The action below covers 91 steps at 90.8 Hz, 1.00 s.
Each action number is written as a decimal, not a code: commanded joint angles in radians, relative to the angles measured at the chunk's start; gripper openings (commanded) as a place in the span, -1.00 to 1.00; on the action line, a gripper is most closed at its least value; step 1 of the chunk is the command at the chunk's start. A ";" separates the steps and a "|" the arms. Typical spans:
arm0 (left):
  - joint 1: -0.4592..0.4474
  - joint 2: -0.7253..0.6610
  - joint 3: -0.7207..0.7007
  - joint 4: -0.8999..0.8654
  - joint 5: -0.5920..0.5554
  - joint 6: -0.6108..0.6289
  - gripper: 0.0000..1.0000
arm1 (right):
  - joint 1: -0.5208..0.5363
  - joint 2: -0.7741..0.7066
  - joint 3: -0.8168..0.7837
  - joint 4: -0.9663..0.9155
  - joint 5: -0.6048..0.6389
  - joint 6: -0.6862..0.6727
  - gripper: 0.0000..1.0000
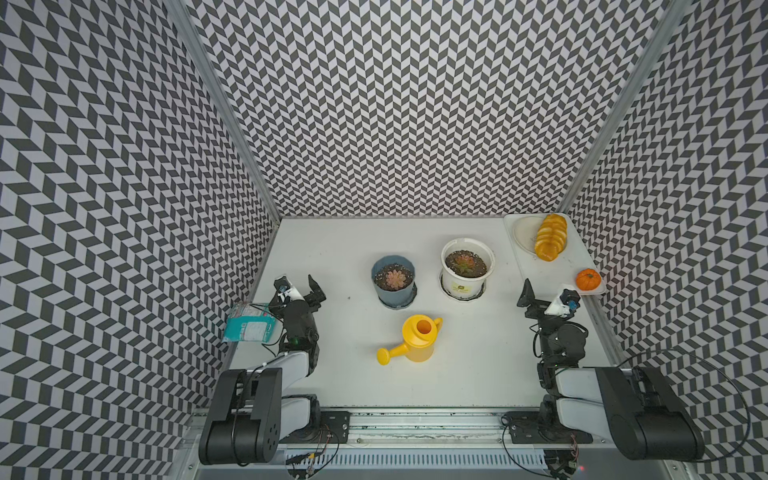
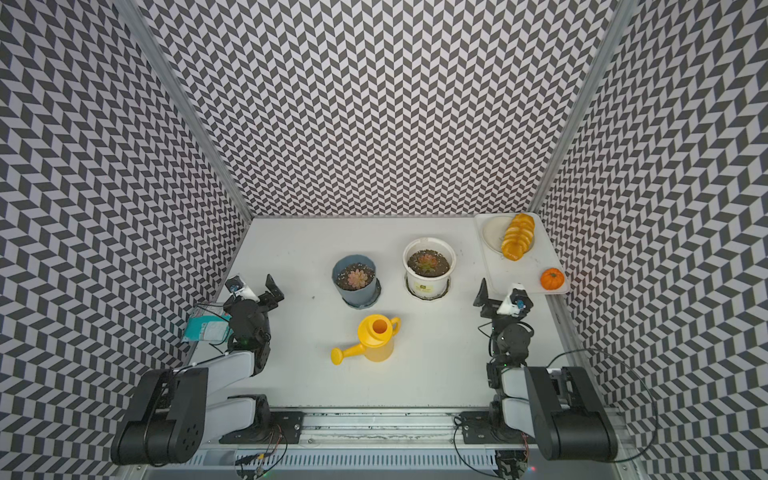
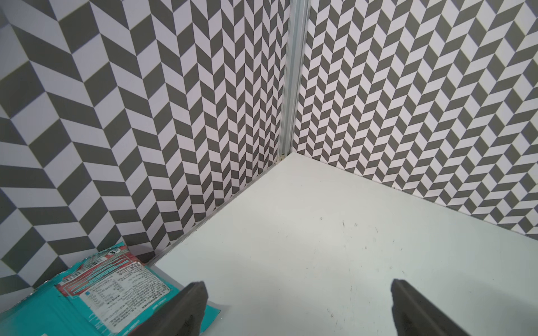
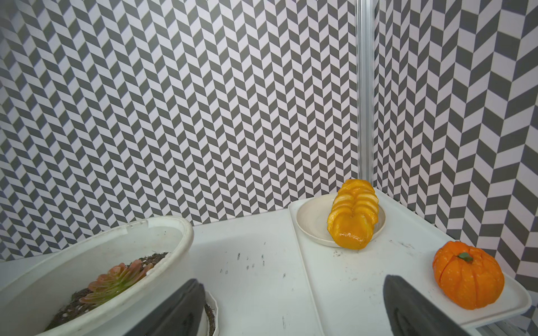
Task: Water the succulent around the soil edge
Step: Reset both arms
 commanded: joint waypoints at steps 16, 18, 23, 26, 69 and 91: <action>-0.007 0.087 0.038 0.109 0.114 0.029 1.00 | 0.008 0.120 -0.028 0.179 -0.015 -0.026 0.99; -0.013 0.093 0.042 0.109 0.109 0.039 1.00 | 0.008 0.132 -0.030 0.195 -0.014 -0.026 0.99; -0.028 0.105 0.046 0.124 0.094 0.065 1.00 | 0.008 0.166 -0.036 0.238 -0.013 -0.024 0.99; -0.037 0.110 0.043 0.141 0.095 0.083 1.00 | 0.008 0.187 -0.036 0.257 -0.017 -0.025 0.99; -0.096 0.291 0.024 0.374 0.141 0.198 1.00 | 0.012 0.220 0.042 0.147 -0.003 -0.026 0.99; -0.048 0.292 0.060 0.298 0.230 0.171 1.00 | 0.021 0.235 0.182 -0.096 0.075 -0.002 0.99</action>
